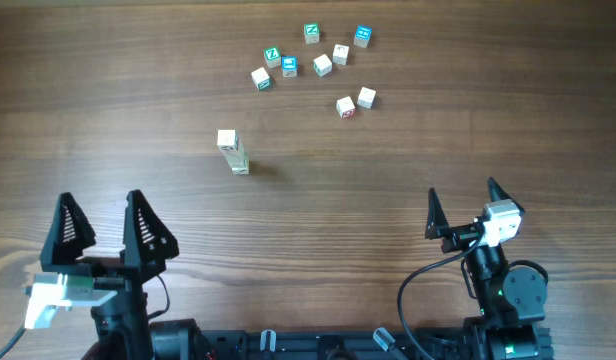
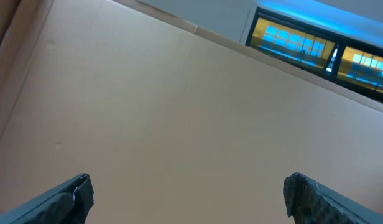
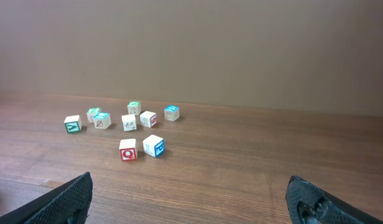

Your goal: Form a tower

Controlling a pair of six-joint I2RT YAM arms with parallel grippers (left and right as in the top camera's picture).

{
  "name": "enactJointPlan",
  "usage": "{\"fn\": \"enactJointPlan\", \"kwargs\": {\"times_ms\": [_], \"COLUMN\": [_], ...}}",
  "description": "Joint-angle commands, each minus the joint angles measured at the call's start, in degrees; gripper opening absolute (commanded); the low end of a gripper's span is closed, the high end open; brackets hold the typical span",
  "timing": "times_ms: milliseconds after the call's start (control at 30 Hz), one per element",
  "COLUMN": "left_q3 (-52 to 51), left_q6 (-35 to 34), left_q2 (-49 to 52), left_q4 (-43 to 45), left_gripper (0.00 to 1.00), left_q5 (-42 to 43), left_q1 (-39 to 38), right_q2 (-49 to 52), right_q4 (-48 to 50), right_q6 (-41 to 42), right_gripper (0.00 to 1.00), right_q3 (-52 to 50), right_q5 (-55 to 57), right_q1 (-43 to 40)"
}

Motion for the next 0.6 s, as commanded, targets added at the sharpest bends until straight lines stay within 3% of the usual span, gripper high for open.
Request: {"fn": "enactJointPlan", "kwargs": {"times_ms": [0,167,567], "left_q3": [-3.9,-9.0,-19.1], "left_q6": [-0.1,-0.1,-0.1], "left_q2": [-0.6,-0.6,-0.6], "left_q4": [0.0,0.0,-0.2], "left_gripper": [1.0,1.0,1.0], "left_q5": [-0.5,-0.5,-0.5], "left_q1": [0.3,-3.2,-3.4], "right_q2": [-0.3,-0.3,-0.3], "right_q4": [0.3,0.3,0.3], "right_q6": [-0.8,-0.8,-0.8], "right_gripper": [1.0,1.0,1.0], "right_q3": [-0.1,-0.1,-0.1], "right_q5": [-0.9,-0.9,-0.9], "right_q1": [-0.2,-0.2,-0.2]}}
